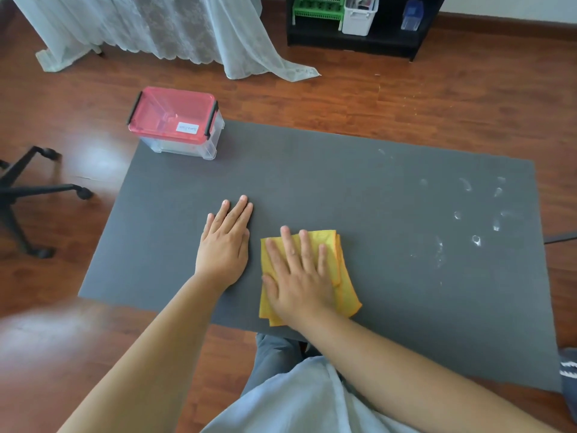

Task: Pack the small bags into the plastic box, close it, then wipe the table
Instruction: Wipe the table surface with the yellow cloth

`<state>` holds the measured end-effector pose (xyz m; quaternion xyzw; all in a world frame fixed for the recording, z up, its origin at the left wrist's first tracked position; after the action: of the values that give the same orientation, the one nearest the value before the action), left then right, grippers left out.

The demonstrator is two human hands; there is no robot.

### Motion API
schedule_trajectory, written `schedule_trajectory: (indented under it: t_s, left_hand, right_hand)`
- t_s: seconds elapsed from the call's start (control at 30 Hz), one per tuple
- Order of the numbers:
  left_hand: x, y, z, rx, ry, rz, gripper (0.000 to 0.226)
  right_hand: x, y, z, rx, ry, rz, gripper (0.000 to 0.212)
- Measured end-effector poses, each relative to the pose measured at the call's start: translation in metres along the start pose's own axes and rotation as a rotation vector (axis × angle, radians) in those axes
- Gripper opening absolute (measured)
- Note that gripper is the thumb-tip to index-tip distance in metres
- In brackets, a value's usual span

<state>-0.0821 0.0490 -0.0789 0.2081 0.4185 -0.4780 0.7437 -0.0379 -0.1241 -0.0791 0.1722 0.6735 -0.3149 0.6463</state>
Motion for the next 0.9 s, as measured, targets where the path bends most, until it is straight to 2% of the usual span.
schedule_trajectory:
  t_s: [0.1,0.2,0.27,0.33,0.43,0.6,0.67,0.77,0.9]
  left_hand:
    - [0.0,-0.004,0.001,-0.026,-0.008,0.016,0.05]
    - [-0.001,-0.014,-0.001,-0.037,0.006,0.003,0.05]
    - [-0.004,-0.022,-0.005,-0.038,0.018,-0.008,0.05]
    - [-0.01,-0.03,-0.013,-0.058,0.023,-0.009,0.052]
    - [-0.018,-0.042,-0.025,-0.105,0.034,0.008,0.053]
    - [-0.027,-0.053,-0.04,-0.116,0.049,-0.002,0.054]
    - [-0.03,-0.055,-0.045,-0.125,0.055,0.003,0.054]
    - [-0.032,-0.059,-0.051,-0.156,0.058,0.026,0.054]
    - [-0.031,-0.064,-0.054,-0.18,0.067,0.039,0.054]
  right_hand:
    - [-0.005,0.035,-0.003,-0.014,0.021,-0.011,0.061]
    - [-0.009,0.069,0.033,0.102,0.019,-0.039,0.059]
    - [-0.008,0.072,0.062,0.176,0.014,-0.041,0.059]
    - [-0.005,0.056,0.08,0.159,-0.01,-0.033,0.059]
    - [0.0,0.018,0.078,-0.037,-0.06,0.001,0.056]
    - [-0.003,0.001,0.02,-0.672,-0.084,0.125,0.043]
    - [-0.007,0.012,-0.004,-0.769,-0.107,0.133,0.042]
    - [-0.011,0.032,-0.012,-0.685,-0.079,0.085,0.042]
    - [-0.013,0.053,0.024,-0.347,-0.05,0.012,0.046]
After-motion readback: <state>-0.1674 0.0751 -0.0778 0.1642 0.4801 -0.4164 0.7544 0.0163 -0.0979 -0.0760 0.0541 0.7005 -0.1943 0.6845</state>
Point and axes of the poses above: each hand's wrist, its own y-axis towards the middle knuckle, its own x-axis out of the palm, z = x × y, the point moved 1 cm from there along y, towards the middle knuckle, and after that the axes turned 15 degrees about -y, right-handed, at the moved point
